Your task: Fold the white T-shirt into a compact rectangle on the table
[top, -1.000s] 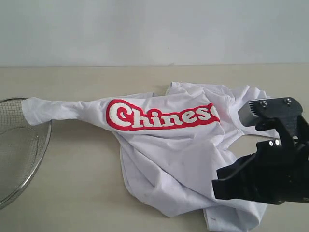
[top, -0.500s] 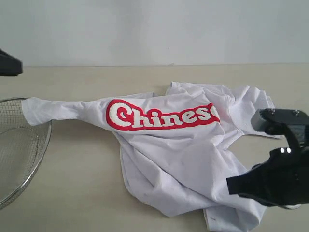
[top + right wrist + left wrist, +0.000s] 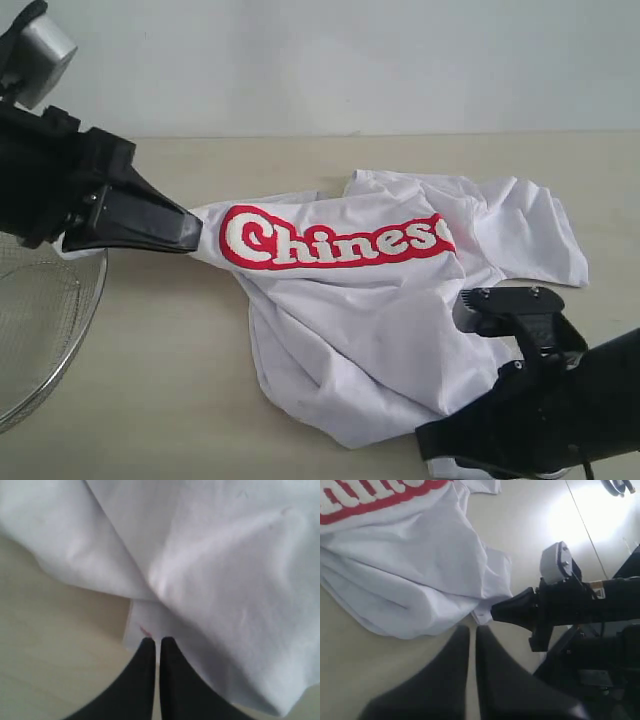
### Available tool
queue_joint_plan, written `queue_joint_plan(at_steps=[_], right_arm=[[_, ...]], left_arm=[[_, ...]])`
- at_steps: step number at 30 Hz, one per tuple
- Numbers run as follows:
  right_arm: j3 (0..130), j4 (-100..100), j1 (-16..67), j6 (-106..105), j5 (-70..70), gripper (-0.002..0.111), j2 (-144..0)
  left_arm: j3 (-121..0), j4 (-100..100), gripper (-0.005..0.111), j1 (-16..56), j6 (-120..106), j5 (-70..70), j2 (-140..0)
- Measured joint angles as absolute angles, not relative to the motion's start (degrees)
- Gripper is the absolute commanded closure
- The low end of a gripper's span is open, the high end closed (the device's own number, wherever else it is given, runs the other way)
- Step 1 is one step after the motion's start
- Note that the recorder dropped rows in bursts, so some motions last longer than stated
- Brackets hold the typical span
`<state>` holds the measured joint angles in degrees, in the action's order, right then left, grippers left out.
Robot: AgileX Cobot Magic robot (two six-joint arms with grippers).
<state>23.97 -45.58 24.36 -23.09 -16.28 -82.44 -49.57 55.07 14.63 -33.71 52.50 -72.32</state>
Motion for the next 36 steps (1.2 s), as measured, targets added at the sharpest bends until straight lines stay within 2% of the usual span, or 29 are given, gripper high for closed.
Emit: queue_joint_plan(at_steps=[8, 21, 36], right_arm=[[24.0, -45.84, 24.49, -23.18, -12.49, 0.108, -88.77], [24.57, -42.38, 24.49, -20.78, -14.38, 0.108, -89.16], [25.2, -0.36, 24.58, 20.93, -17.09, 0.108, -88.81]], left_arm=[[-49.08, 55.92, 0.102, 16.12, -33.94, 51.57, -72.32], [-48.87, 55.92, 0.102, 16.35, -34.07, 51.44, -72.32], [-48.87, 55.92, 0.102, 16.35, -34.07, 52.91, -72.32]])
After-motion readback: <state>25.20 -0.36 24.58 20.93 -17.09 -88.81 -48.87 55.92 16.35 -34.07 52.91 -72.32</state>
